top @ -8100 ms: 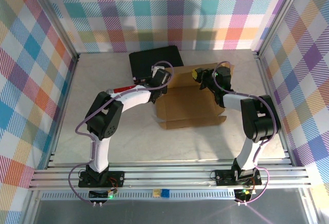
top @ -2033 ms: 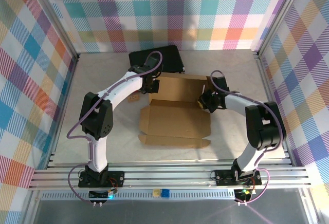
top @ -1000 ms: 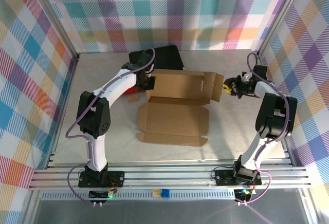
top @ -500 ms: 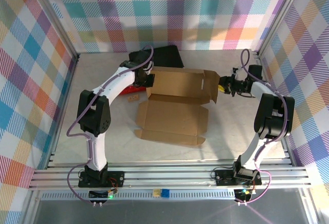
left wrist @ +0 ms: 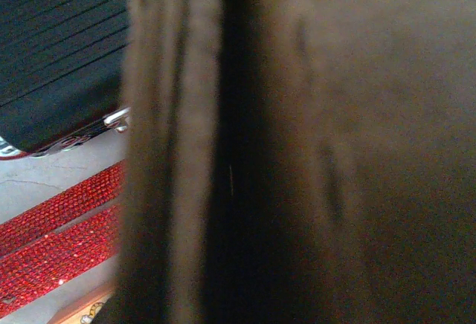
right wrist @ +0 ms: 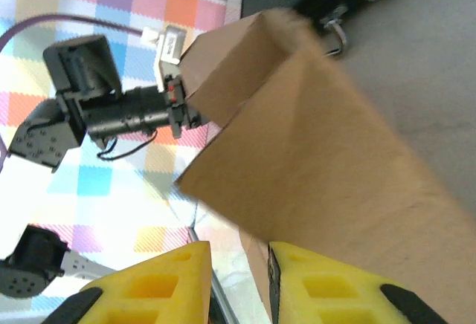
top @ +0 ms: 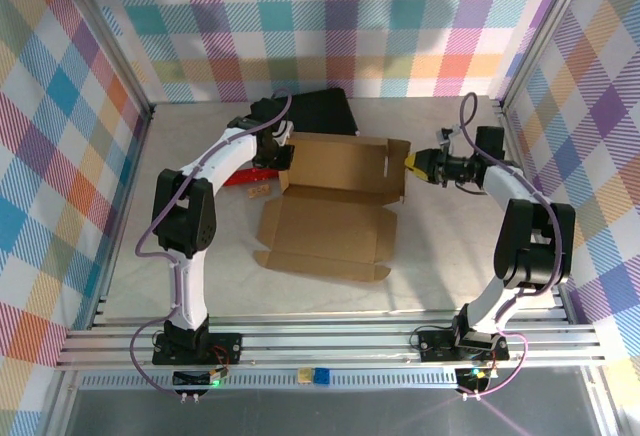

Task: Fold the paper box

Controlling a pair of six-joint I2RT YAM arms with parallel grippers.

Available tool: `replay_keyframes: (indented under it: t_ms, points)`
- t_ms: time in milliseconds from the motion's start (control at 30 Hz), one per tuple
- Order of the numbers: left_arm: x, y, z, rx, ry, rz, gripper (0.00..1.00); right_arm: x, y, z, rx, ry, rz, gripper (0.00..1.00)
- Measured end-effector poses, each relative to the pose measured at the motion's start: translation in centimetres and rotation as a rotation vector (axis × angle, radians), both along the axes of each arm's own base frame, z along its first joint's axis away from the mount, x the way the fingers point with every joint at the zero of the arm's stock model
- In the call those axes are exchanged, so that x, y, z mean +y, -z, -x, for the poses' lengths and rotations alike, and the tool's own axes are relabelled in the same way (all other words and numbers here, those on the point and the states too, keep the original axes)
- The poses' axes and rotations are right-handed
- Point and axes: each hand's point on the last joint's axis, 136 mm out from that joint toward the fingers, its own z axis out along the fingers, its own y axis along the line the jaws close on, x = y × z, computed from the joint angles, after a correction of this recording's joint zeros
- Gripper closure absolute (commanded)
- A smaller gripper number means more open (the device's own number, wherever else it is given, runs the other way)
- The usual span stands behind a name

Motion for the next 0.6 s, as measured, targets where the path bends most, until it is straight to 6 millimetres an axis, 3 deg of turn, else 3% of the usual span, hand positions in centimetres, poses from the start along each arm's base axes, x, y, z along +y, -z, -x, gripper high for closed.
replay_keyframes:
  t_ms: [167, 367, 600]
  points:
    - [-0.1, 0.4, 0.0, 0.005, 0.006, -0.001, 1.00, 1.2, 0.4, 0.7, -0.013, -0.040, 0.020, 0.71]
    - [-0.1, 0.4, 0.0, 0.001, 0.022, -0.007, 1.00, 0.2, 0.5, 0.5, -0.055, 0.013, 0.087, 0.61]
    - [-0.1, 0.3, -0.1, -0.001, 0.029, -0.003, 1.00, -4.5, -4.5, -0.3, -0.218, 0.207, 0.089, 0.67]
